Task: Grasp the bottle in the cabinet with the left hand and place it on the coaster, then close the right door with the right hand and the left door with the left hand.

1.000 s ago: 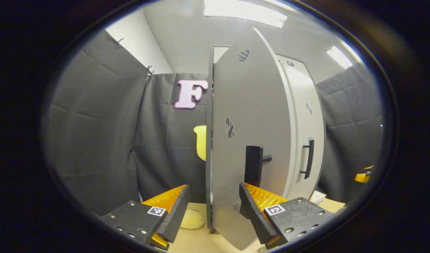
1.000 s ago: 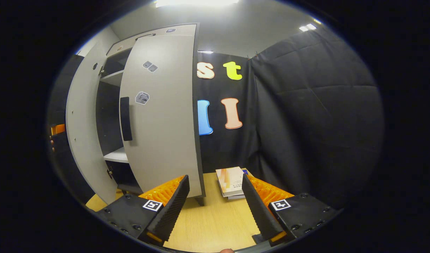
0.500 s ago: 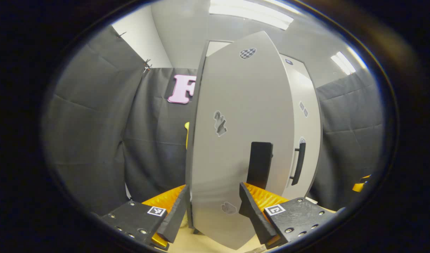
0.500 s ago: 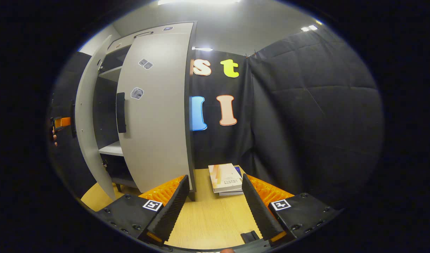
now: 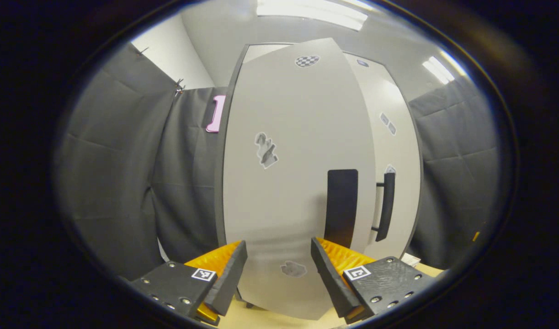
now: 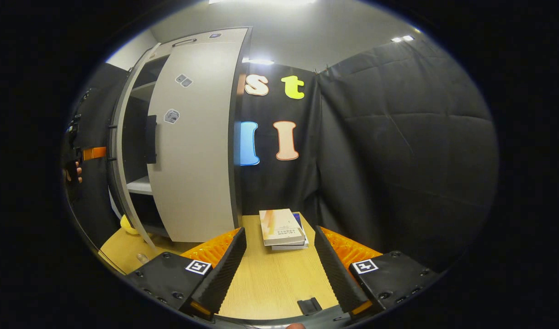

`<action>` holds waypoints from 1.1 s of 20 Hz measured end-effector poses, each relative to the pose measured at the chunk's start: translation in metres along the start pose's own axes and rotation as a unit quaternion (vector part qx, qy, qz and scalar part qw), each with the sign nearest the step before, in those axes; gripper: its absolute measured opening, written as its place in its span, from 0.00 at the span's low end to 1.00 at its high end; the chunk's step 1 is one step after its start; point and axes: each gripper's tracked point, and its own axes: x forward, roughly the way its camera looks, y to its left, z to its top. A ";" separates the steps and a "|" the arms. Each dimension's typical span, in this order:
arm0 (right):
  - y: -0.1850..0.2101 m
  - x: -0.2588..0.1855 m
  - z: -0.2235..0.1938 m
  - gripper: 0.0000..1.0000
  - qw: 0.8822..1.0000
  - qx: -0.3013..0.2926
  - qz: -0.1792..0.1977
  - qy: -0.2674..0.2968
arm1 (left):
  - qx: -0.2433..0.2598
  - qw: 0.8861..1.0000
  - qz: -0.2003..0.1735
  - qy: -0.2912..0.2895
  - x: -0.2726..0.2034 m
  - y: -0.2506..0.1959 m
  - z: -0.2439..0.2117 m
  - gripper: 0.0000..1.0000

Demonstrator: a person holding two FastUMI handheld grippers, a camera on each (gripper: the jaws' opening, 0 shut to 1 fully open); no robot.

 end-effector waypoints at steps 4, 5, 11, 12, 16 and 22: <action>-0.001 -0.005 0.002 0.96 1.000 -0.003 0.011 -0.008 | 0.013 1.000 0.009 -0.004 0.001 -0.002 0.003 0.87; 0.000 -0.005 0.005 0.96 1.000 -0.004 0.017 -0.014 | 0.012 1.000 0.010 -0.003 -0.003 -0.003 0.001 0.86; 0.011 -0.003 0.025 0.96 0.996 -0.012 0.067 -0.056 | 0.011 0.999 0.034 -0.018 -0.027 0.000 0.004 0.87; 0.013 -0.004 0.027 0.92 0.995 -0.011 0.078 -0.061 | 0.016 0.999 0.041 -0.018 -0.039 0.001 0.004 0.87; 0.024 -0.008 0.038 0.96 0.991 -0.015 0.109 -0.078 | 0.042 0.997 0.058 -0.025 -0.098 0.004 0.009 0.87; 0.043 -0.030 0.047 0.96 0.988 -0.012 0.124 -0.095 | 0.051 0.996 0.066 -0.021 -0.143 0.021 0.002 0.87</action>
